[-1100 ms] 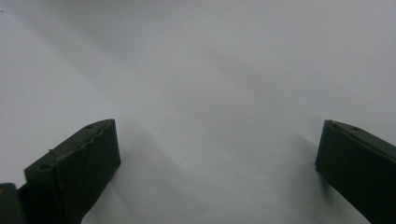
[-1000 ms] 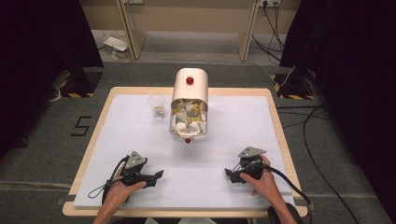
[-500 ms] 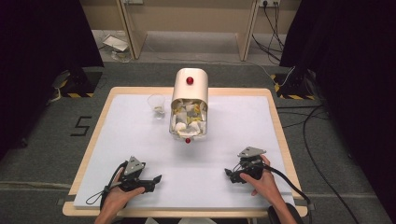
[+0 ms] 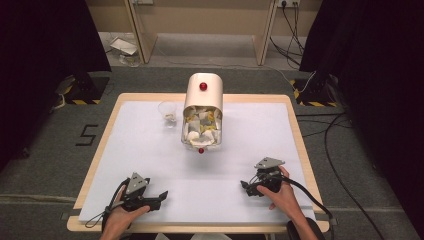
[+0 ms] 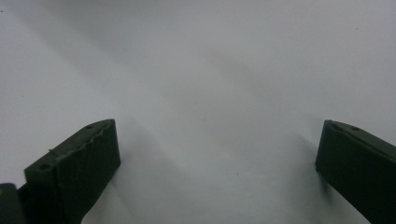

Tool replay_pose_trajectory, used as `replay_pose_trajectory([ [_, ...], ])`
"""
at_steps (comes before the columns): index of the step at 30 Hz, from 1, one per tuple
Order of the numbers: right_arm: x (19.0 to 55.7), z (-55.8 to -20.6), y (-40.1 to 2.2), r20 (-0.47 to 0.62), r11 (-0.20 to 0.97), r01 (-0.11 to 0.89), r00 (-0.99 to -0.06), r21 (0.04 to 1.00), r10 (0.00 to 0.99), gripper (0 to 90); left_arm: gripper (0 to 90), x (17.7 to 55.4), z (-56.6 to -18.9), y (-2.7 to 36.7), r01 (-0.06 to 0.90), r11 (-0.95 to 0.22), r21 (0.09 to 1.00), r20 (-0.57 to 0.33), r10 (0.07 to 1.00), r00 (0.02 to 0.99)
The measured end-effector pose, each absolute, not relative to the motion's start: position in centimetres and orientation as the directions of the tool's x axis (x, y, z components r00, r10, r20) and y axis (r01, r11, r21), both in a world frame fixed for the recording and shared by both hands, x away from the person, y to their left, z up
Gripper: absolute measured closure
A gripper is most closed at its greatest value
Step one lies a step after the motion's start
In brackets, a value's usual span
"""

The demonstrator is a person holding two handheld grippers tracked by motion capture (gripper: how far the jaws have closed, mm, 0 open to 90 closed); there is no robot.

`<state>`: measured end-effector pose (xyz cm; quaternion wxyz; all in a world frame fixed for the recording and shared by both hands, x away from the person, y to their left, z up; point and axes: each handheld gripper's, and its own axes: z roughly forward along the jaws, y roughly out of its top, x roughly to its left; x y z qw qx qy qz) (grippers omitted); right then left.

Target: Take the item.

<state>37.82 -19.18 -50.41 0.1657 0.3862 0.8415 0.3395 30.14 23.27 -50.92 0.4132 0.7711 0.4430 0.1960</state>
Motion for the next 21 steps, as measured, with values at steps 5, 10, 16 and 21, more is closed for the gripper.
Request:
replay_pose_trajectory([
  [5,37.8,-50.4,-19.2,-0.017,0.471,0.537,-0.647,0.700,0.762,0.4,15.3,29.4,-51.0,23.4,0.509,-0.254,0.823,-0.071,0.841,0.536],
  [10,37.8,-50.4,-19.1,-0.013,0.468,0.540,-0.645,0.699,0.764,0.3,15.3,28.9,-51.1,23.7,0.506,-0.242,0.828,-0.075,0.845,0.529],
  [16,37.8,-50.4,-19.1,-0.013,0.468,0.540,-0.645,0.699,0.764,0.3,15.2,28.2,-51.5,24.0,0.511,-0.232,0.828,-0.089,0.845,0.528],
  [21,37.8,-50.4,-19.1,-0.013,0.468,0.540,-0.645,0.699,0.764,0.3,15.1,27.9,-51.9,24.2,0.510,-0.235,0.827,-0.080,0.850,0.521],
])
